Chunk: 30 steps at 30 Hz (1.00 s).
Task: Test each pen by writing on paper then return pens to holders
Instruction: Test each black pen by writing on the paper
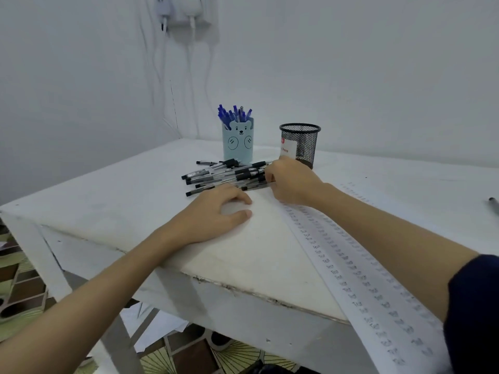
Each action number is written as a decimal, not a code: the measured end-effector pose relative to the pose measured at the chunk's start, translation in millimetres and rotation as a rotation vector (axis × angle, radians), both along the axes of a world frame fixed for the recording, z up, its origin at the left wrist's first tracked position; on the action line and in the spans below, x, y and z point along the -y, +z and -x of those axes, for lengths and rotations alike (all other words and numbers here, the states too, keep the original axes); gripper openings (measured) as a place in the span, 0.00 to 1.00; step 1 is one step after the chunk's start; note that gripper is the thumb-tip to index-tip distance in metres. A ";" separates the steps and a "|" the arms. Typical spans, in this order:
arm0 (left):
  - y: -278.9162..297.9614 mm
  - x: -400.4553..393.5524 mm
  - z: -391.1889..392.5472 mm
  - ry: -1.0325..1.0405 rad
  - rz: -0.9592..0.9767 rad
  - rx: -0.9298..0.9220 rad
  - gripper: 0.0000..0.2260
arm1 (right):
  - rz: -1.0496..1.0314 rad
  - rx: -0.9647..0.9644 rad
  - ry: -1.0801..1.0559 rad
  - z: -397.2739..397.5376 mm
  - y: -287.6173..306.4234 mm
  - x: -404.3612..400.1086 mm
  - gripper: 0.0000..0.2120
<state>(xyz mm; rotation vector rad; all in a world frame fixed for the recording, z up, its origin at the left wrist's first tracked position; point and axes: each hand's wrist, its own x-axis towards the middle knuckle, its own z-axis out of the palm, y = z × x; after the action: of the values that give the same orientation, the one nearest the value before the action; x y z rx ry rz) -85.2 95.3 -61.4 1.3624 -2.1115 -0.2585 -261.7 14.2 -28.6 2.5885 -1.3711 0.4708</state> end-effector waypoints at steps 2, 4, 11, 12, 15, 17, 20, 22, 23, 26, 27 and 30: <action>-0.6 0.8 -0.9 -0.010 0.000 0.003 0.11 | 0.007 -0.004 0.013 -0.4 -0.7 1.9 0.09; -1.1 0.3 -1.3 -0.013 -0.005 0.003 0.13 | -0.006 -0.007 0.023 -0.1 0.4 4.6 0.07; -0.7 -0.4 -1.9 0.000 -0.024 0.002 0.10 | -0.051 -0.027 0.056 3.4 4.9 4.7 0.07; -0.7 -0.2 -1.9 -0.002 -0.023 -0.002 0.10 | -0.057 -0.038 0.063 4.7 5.9 3.9 0.08; 0.2 -0.6 -2.2 0.001 -0.024 -0.001 0.10 | -0.049 -0.113 0.054 12.1 11.8 -1.3 0.10; 1.3 -1.3 -1.8 0.006 -0.028 0.002 0.09 | -0.065 -0.105 0.044 21.2 17.2 -4.5 0.09; 5.5 -2.1 3.9 0.020 -0.019 0.021 0.12 | -0.180 0.115 0.016 41.4 29.5 -6.6 0.07; 9.2 -0.6 12.2 0.030 -0.005 0.040 0.09 | -0.273 0.353 -0.022 57.0 38.9 -7.9 0.08; 10.4 0.5 17.1 0.028 0.006 0.039 0.08 | -0.357 0.516 -0.028 64.0 43.6 -9.8 0.09; 12.6 5.1 39.4 -0.011 0.028 0.012 0.06 | -0.629 0.983 0.003 90.7 55.7 -20.6 0.09; 12.8 6.7 47.7 -0.028 0.027 0.007 0.07 | -0.700 1.084 0.012 99.4 58.4 -24.9 0.05; 14.1 13.4 77.0 -0.082 0.009 0.006 0.07 | -0.850 1.320 -0.027 129.3 63.1 -33.8 0.22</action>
<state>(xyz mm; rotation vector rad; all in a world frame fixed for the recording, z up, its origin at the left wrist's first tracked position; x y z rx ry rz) -162.2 81.8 -47.2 1.2743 -2.1741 -0.2784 -391.0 48.0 34.4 2.8004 -2.2904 2.3023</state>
